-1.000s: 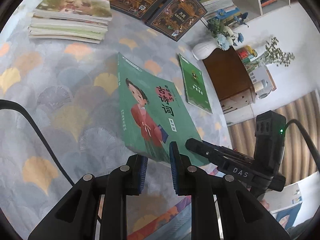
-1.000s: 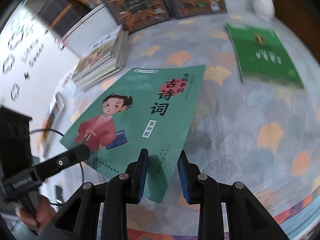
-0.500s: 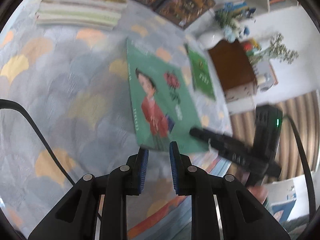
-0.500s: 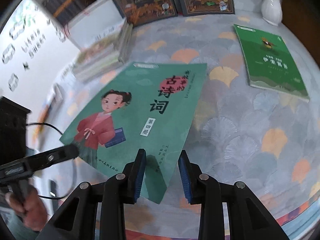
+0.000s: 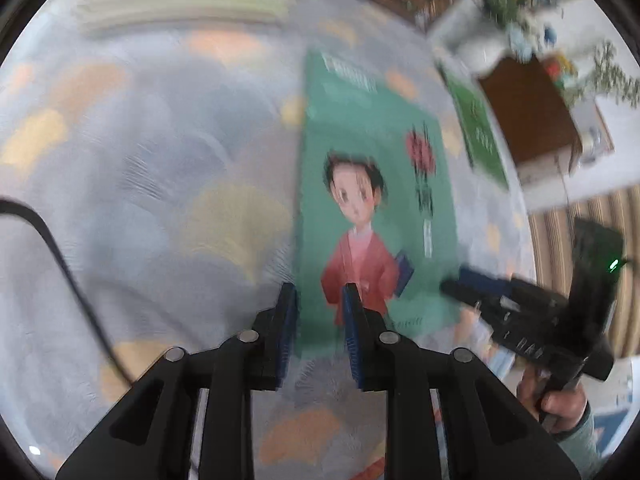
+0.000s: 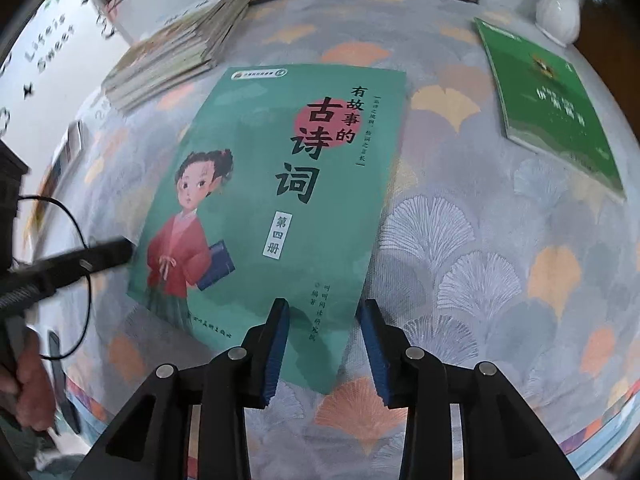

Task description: Organize books

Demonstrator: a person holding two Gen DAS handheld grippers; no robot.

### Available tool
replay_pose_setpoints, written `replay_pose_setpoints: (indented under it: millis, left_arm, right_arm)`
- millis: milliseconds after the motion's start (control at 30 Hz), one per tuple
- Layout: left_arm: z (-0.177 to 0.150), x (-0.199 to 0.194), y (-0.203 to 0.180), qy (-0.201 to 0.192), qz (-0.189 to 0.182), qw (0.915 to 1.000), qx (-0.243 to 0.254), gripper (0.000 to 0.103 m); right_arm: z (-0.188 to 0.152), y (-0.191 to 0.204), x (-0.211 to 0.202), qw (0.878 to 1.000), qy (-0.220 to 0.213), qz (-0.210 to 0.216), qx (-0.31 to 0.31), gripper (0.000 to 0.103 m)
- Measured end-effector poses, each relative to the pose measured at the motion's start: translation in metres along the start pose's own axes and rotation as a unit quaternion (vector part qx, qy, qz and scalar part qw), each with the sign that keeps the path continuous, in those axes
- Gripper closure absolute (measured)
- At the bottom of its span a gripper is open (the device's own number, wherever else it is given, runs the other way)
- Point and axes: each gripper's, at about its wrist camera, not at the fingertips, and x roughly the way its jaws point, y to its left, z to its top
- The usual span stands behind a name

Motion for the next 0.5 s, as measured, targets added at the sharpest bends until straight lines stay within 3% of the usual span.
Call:
replay_pose_setpoints:
  millis: [133,200,267,300,333,367,433,500]
  left_arm:
    - [0.004,-0.002,0.003,0.012,-0.027,0.9994,-0.017,0.072]
    - [0.004,-0.01,0.008,0.01,-0.072,0.9966,-0.04,0.072]
    - [0.001,-0.026,0.012,-0.001,-0.187,0.9802,-0.066,0.072]
    - [0.001,-0.037,0.009,-0.014,-0.24,0.968,-0.073,0.072]
    - [0.002,-0.044,0.006,-0.023,-0.257,0.9639,-0.067,0.072]
    - [0.002,-0.048,0.001,-0.031,-0.251,0.9657,-0.057,0.072]
    - [0.005,-0.042,-0.008,-0.032,-0.208,0.977,-0.035,0.072]
    - [0.007,-0.027,-0.007,-0.019,-0.177,0.9829,-0.045,0.073]
  right_arm:
    - [-0.01,-0.018,-0.004,0.997,-0.037,0.047,0.05,0.066]
    - [-0.012,-0.026,-0.005,0.995,-0.042,0.065,0.069,0.066]
    - [-0.013,-0.034,-0.005,0.99,-0.043,0.092,0.097,0.066]
    - [-0.014,-0.04,-0.006,0.988,-0.043,0.106,0.108,0.066]
    - [-0.015,-0.042,-0.007,0.985,-0.045,0.118,0.116,0.066]
    - [-0.019,-0.048,-0.006,0.98,-0.047,0.144,0.132,0.066]
    - [-0.023,-0.05,-0.005,0.974,-0.05,0.161,0.152,0.066]
    - [-0.024,-0.053,-0.005,0.97,-0.052,0.169,0.165,0.066]
